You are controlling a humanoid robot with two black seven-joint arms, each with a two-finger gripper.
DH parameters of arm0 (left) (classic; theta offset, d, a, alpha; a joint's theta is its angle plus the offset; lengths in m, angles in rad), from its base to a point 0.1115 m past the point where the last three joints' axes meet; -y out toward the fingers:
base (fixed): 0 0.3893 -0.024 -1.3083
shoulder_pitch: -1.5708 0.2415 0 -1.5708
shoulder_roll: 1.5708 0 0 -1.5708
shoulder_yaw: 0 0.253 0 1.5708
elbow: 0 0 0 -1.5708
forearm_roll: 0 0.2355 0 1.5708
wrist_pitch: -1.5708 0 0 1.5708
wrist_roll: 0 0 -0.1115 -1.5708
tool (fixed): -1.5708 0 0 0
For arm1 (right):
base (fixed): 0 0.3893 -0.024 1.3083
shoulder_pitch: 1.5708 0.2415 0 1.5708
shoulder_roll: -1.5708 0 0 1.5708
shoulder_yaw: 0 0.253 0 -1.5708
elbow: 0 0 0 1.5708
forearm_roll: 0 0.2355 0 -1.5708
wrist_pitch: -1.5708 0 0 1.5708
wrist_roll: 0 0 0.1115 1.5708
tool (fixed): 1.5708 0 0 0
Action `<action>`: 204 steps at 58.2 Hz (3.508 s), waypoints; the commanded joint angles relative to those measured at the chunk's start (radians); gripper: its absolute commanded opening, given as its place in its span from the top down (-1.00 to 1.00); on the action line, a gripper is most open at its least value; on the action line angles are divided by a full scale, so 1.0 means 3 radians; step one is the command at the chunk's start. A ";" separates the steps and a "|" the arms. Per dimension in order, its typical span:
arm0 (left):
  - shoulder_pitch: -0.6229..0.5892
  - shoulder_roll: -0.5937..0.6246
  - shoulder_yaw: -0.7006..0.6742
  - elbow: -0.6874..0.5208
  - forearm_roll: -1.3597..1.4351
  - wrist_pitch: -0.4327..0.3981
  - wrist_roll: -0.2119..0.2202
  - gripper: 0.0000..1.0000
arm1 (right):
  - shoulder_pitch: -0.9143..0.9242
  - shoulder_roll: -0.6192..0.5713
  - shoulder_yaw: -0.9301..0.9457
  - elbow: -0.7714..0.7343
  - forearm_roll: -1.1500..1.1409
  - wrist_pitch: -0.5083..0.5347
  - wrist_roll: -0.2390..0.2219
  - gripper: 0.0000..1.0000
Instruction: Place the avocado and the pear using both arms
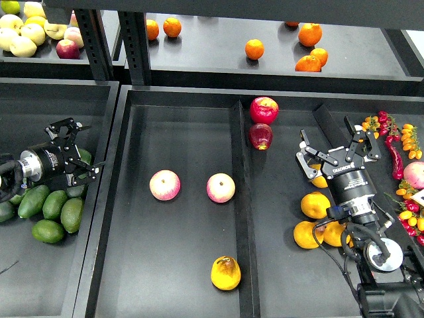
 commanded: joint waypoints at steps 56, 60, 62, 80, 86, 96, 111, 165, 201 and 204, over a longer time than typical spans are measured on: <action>0.1293 -0.0819 -0.1281 -0.2359 -0.0334 0.0381 -0.0489 -0.99 | 0.0183 0.0000 -0.0087 0.0013 0.0000 0.0000 -0.0362 -0.99; 0.1339 -0.0819 -0.1281 -0.2359 -0.0334 0.0376 -0.0489 -0.99 | 0.0264 -0.0010 -0.0174 0.0008 0.0010 0.0000 -0.0597 -0.99; 0.1369 -0.0819 -0.1276 -0.2349 -0.0354 0.0376 -0.0489 -0.99 | 0.0376 -0.0294 -0.0357 0.0008 0.0015 0.0000 -0.0866 -0.99; 0.1375 -0.0819 -0.1220 -0.2441 -0.0380 0.0335 -0.0494 -0.99 | 0.1088 -0.1416 -0.1580 -0.0017 0.0005 0.0000 -0.1041 -0.99; 0.1375 -0.0819 -0.1215 -0.2462 -0.0380 0.0325 -0.0494 -0.99 | 0.1282 -0.1590 -0.2040 -0.0002 0.0010 0.0000 -0.1041 -0.99; 0.1375 -0.0819 -0.1215 -0.2487 -0.0380 0.0320 -0.0494 -0.99 | 0.1533 -0.1800 -0.2557 0.0003 -0.0005 0.0000 -0.1041 -0.99; 0.1375 -0.0819 -0.1215 -0.2482 -0.0380 0.0268 -0.0489 -0.99 | 0.1610 -0.1836 -0.2777 0.0085 -0.0281 0.0000 -0.1041 -0.99; 0.1380 -0.0819 -0.1123 -0.2462 -0.0380 0.0192 -0.0489 -0.99 | 0.2510 -0.1283 -0.4904 -0.0033 -0.0762 0.0000 -0.1041 -0.99; 0.1380 -0.0819 -0.1102 -0.2446 -0.0375 0.0192 -0.0489 -0.99 | 0.2054 -0.0967 -0.4960 -0.0529 -0.0956 0.0000 -0.1041 -0.99; 0.1380 -0.0819 -0.1102 -0.2446 -0.0380 0.0192 -0.0489 -0.99 | 0.2054 -0.0946 -0.4960 -0.0564 -0.0962 0.0000 -0.1041 -0.99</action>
